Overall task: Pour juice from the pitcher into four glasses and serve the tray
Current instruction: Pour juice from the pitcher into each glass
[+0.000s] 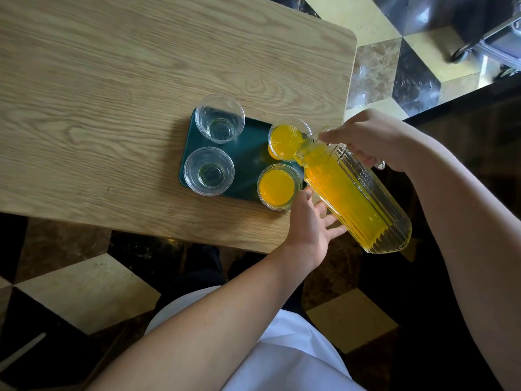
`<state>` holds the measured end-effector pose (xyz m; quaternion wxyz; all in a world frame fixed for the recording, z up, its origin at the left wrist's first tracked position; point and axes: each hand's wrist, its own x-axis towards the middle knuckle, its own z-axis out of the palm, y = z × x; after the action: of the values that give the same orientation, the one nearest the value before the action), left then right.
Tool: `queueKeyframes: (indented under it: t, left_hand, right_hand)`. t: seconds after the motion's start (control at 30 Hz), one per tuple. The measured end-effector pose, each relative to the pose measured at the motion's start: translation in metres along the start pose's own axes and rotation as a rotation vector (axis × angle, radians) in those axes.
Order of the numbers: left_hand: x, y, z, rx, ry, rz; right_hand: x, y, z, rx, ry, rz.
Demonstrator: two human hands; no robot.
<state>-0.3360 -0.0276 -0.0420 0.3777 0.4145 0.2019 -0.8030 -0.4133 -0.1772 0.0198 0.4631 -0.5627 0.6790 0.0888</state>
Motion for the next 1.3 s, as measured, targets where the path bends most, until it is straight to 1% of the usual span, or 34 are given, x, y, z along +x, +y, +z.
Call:
queueKeyframes:
  t: [0.27, 0.37, 0.53, 0.67, 0.8, 1.1, 1.3]
  left_hand:
    - [0.003, 0.002, 0.0, 0.001, 0.027, 0.003]
    - [0.0, 0.002, 0.0, 0.034, 0.018, 0.044]
    - [-0.01, 0.004, 0.001, 0.105, -0.009, 0.122]
    - [-0.019, 0.004, -0.001, 0.16, -0.044, 0.173]
    - [-0.027, 0.007, -0.006, 0.159, -0.037, 0.183]
    - [-0.043, 0.025, -0.022, 0.154, 0.016, 0.177]
    - [-0.05, 0.044, -0.034, 0.139, 0.034, 0.211]
  right_hand:
    - [-0.006, 0.007, -0.003, 0.076, -0.018, -0.061]
    - [-0.012, 0.006, -0.005, 0.09, -0.02, -0.068]
    - [-0.023, 0.006, -0.008, 0.189, -0.035, -0.109]
    - [-0.027, 0.005, -0.009, 0.195, -0.013, -0.129]
    - [-0.031, 0.0, -0.004, 0.198, 0.011, -0.136]
    - [-0.034, -0.028, 0.014, 0.186, -0.043, -0.148]
    - [-0.026, -0.053, 0.026, 0.15, -0.047, -0.152]
